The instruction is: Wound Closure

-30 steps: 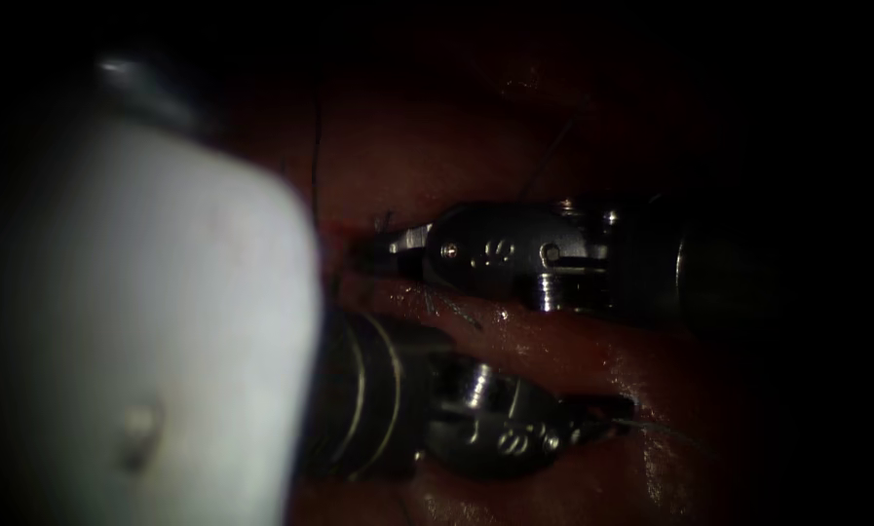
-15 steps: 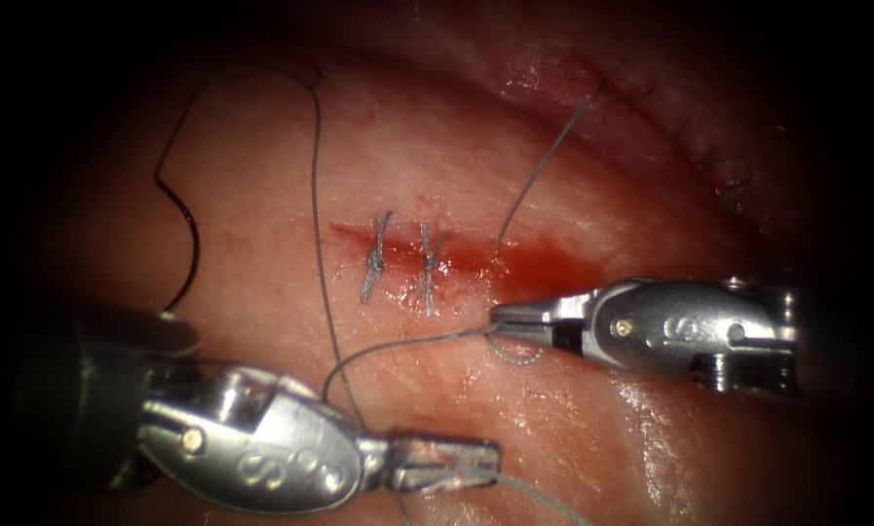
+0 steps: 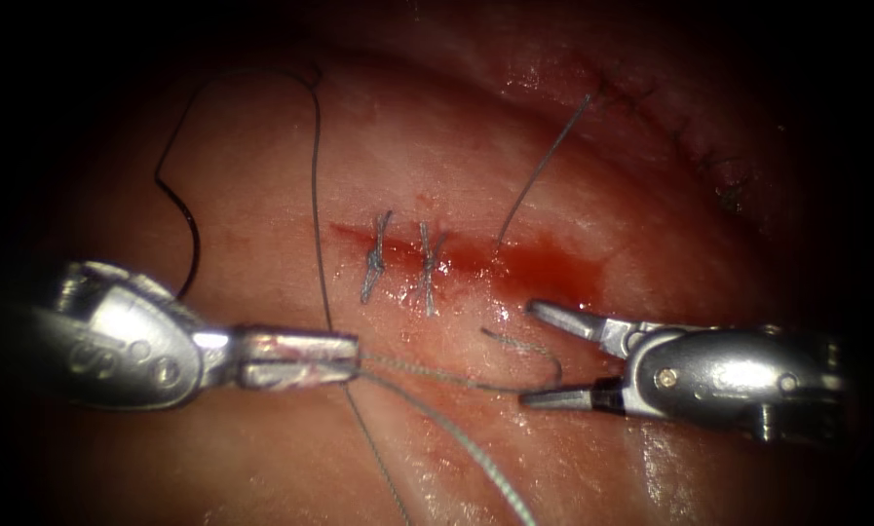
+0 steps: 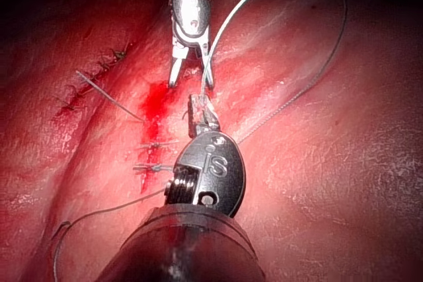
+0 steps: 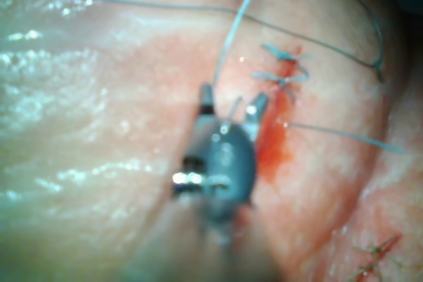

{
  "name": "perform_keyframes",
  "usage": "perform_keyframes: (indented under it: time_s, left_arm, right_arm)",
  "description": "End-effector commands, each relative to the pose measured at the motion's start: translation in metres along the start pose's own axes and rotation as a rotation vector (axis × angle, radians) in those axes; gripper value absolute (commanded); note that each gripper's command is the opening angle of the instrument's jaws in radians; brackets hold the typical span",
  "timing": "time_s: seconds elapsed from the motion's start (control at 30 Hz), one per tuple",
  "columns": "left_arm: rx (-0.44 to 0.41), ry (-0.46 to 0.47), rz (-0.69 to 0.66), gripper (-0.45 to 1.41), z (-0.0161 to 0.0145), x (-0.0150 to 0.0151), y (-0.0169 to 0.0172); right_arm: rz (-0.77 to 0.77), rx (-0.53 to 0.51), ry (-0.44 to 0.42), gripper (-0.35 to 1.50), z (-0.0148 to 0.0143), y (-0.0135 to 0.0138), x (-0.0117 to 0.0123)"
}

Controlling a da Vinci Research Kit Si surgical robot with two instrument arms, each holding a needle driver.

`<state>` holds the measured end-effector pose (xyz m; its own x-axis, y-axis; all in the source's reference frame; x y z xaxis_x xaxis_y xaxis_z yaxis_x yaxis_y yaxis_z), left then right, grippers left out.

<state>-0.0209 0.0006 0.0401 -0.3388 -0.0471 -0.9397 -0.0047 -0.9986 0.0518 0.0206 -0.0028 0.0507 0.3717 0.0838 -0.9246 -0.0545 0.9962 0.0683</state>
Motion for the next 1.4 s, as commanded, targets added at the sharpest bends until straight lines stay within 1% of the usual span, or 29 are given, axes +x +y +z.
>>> perform_keyframes:
  time_s: [0.03,0.07,0.1,0.13,0.17,0.2,0.23,0.27,0.3,0.33,0.37,0.4,0.43,0.47,0.5,0.53,0.57,0.73,0.77,0.8,0.83,0.93,1.0,1.03,1.13,1.17,1.23,1.3,1.4]
  left_arm:
    - [-0.01,0.027,0.001,-0.45,0.0003,-0.0003,0.0004]
    - [-0.015,0.039,0.006,-0.45,0.0001,-0.0001,0.0003]
    - [-0.028,0.082,0.014,-0.45,-0.0002,0.0005,0.0]
    - [-0.038,0.098,0.019,-0.45,-0.0003,0.0007,-0.0002]
    - [-0.045,0.122,0.025,-0.45,-0.0004,0.0009,-0.0003]
    - [-0.045,0.122,0.025,-0.45,-0.0004,0.0009,-0.0003]
    - [-0.066,0.169,0.031,-0.45,-0.0006,0.0012,-0.0007]
    - [-0.078,0.219,0.033,-0.45,-0.0008,0.0012,-0.0012]
    - [-0.083,0.287,0.035,-0.45,-0.001,0.0009,-0.0022]
    - [-0.082,0.309,0.035,-0.45,-0.0011,0.0007,-0.0025]
    - [-0.081,0.324,0.036,-0.45,-0.0011,0.0006,-0.0027]
    - [-0.081,0.367,0.038,-0.45,-0.0009,0.0003,-0.0031]
    - [-0.084,0.416,0.024,-0.45,-0.0006,-0.0001,-0.0035]
    - [-0.082,0.446,0.015,-0.45,-0.0004,-0.0004,-0.0037]
    - [-0.085,0.475,0.001,-0.45,-0.0001,-0.0008,-0.004]
    - [-0.087,0.497,-0.014,-0.45,0.0002,-0.0012,-0.0042]
    - [-0.095,0.52,-0.022,-0.45,0.0007,-0.0017,-0.0046]
    - [-0.103,0.573,-0.055,-0.45,0.0028,-0.0031,-0.0055]
    - [-0.1,0.581,-0.061,-0.45,0.0033,-0.0031,-0.0057]
    - [-0.094,0.592,-0.078,-0.45,0.0044,-0.003,-0.0059]
    - [-0.101,0.614,-0.097,-0.45,0.0054,-0.0026,-0.006]
    - [-0.109,0.619,-0.106,-0.45,0.0066,-0.0021,-0.0062]
    - [-0.105,0.624,-0.11,-0.45,0.0075,-0.0017,-0.0067]
    - [-0.105,0.624,-0.11,-0.45,0.0075,-0.0017,-0.0067]
    - [-0.097,0.625,-0.116,-0.45,0.008,-0.0015,-0.0073]
    - [-0.088,0.626,-0.117,-0.45,0.0083,-0.0015,-0.0077]
    - [-0.072,0.625,-0.126,-0.45,0.0088,-0.0016,-0.0086]
    - [-0.064,0.626,-0.12,-0.45,0.009,-0.0016,-0.009]
    - [-0.064,0.626,-0.12,-0.45,0.009,-0.0016,-0.009]
  right_arm:
    - [0.051,0.0,0.006,1.31,-0.0002,-0.0003,-0.0002]
    - [0.065,0.002,0.013,1.36,-0.0006,-0.0002,-0.0001]
    - [0.082,0.007,0.028,1.43,-0.0016,0.0001,0.0002]
    - [0.103,0.015,0.045,1.45,-0.0024,0.0003,0.0003]
    - [0.111,0.024,0.057,1.45,-0.003,0.0004,0.0005]
    - [0.111,0.024,0.057,1.45,-0.003,0.0004,0.0005]
    - [0.115,0.044,0.072,1.43,-0.0045,0.0008,0.0009]
    - [0.128,0.065,0.097,1.33,-0.0058,0.0014,0.0012]
    - [0.138,0.069,0.113,1.13,-0.0071,0.0025,0.0017]
    - [0.147,0.066,0.119,1.08,-0.0075,0.0034,0.002]
    - [0.152,0.062,0.125,0.98,-0.0076,0.0038,0.0022]
    - [0.16,0.054,0.136,0.84,-0.0076,0.0046,0.0026]
    - [0.166,0.05,0.14,0.64,-0.0074,0.0052,0.0028]
    - [0.171,0.046,0.141,0.36,-0.007,0.0057,0.0031]
    - [0.175,0.042,0.139,0.19,-0.0065,0.0061,0.0033]
    - [0.178,0.04,0.132,-0.13,-0.0055,0.0065,0.0035]
    - [0.179,0.041,0.121,-0.35,-0.0046,0.0067,0.0037]
    - [0.161,0.011,0.11,-0.35,0.0011,0.0078,0.0036]
    - [0.154,0.007,0.112,-0.35,0.0025,0.0079,0.0034]
    - [0.146,0.009,0.117,-0.35,0.0042,0.008,0.0032]
    - [0.127,0.011,0.125,-0.35,0.0066,0.0081,0.0027]
    - [0.115,0.007,0.124,-0.35,0.0093,0.0079,0.0018]
    - [0.087,0.01,0.125,-0.35,0.0138,0.0067,-0.0001]
    - [0.087,0.01,0.125,-0.35,0.0138,0.0067,-0.0001]
    - [0.065,0.013,0.135,-0.35,0.0168,0.0055,-0.0009]
    - [0.053,0.021,0.146,-0.35,0.0182,0.0049,-0.001]
    - [0.051,0.038,0.168,-0.35,0.0201,0.0036,-0.001]
    - [0.045,0.042,0.172,-0.35,0.0207,0.0032,-0.001]
    - [0.045,0.042,0.172,-0.35,0.0207,0.0032,-0.001]
